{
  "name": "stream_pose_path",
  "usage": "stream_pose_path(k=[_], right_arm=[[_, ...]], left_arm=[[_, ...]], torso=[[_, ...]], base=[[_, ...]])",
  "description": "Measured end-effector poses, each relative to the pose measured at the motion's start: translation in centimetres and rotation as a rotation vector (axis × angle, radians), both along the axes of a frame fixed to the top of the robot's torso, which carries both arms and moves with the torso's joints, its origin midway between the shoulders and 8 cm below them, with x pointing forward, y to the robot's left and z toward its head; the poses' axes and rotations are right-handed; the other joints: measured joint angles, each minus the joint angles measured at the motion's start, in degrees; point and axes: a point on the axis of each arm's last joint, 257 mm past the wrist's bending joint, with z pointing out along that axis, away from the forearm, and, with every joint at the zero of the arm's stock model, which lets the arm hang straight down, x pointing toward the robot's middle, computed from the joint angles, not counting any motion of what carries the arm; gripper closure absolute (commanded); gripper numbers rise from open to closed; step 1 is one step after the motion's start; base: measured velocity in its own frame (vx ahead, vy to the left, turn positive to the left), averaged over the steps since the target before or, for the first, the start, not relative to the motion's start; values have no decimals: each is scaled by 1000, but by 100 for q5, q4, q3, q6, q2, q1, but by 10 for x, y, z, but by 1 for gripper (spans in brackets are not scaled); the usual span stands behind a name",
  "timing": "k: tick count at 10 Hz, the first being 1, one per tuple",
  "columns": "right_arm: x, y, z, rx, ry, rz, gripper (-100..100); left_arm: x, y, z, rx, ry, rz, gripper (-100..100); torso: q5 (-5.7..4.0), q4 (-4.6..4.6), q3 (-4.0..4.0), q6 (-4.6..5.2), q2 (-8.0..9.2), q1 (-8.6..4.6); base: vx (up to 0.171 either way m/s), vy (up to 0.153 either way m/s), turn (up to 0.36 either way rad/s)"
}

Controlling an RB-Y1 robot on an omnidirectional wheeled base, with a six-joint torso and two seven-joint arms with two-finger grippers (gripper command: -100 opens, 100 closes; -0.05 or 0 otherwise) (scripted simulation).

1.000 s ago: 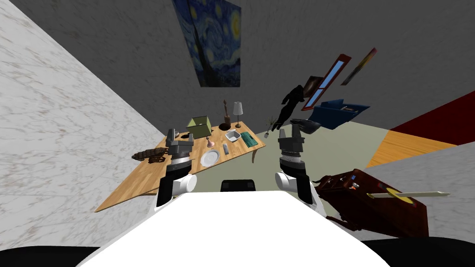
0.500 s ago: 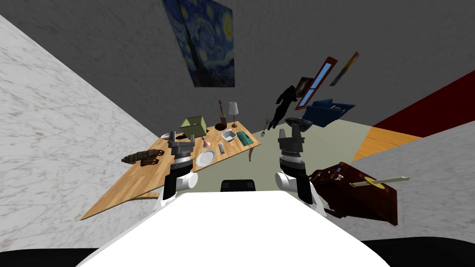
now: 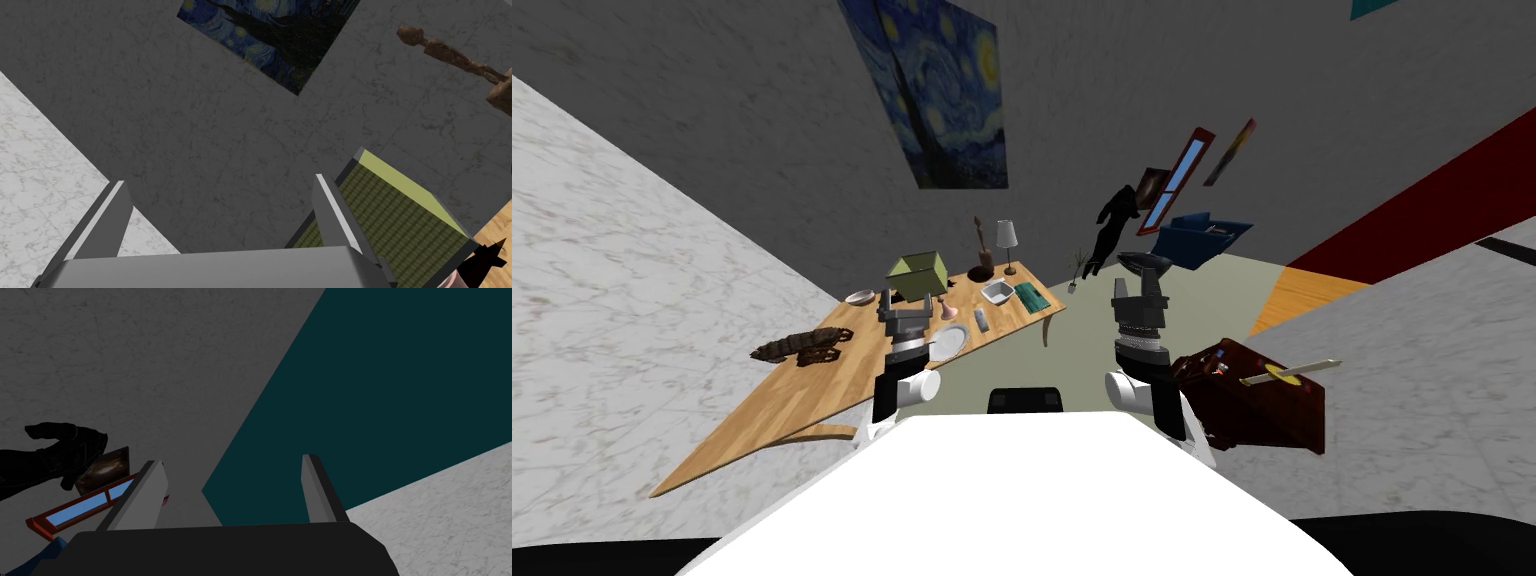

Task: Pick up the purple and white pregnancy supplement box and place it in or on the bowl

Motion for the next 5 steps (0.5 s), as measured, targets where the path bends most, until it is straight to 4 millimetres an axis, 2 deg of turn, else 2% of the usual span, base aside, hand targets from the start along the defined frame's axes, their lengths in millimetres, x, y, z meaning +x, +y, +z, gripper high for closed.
stream_pose_path(k=[2,5], right_arm=[[0,0,0,0,0,0,0],[0,0,0,0,0,0,0]], left_arm=[[3,9,-13,-38,0,-7,-100],[5,28,-31,-121,-16,-19,-100]], torso=[[0,0,-1,-1,-1,3],[-1,0,-1,-1,-1,0]], base=[[-13,-67,-162],[-8,-53,-88]])
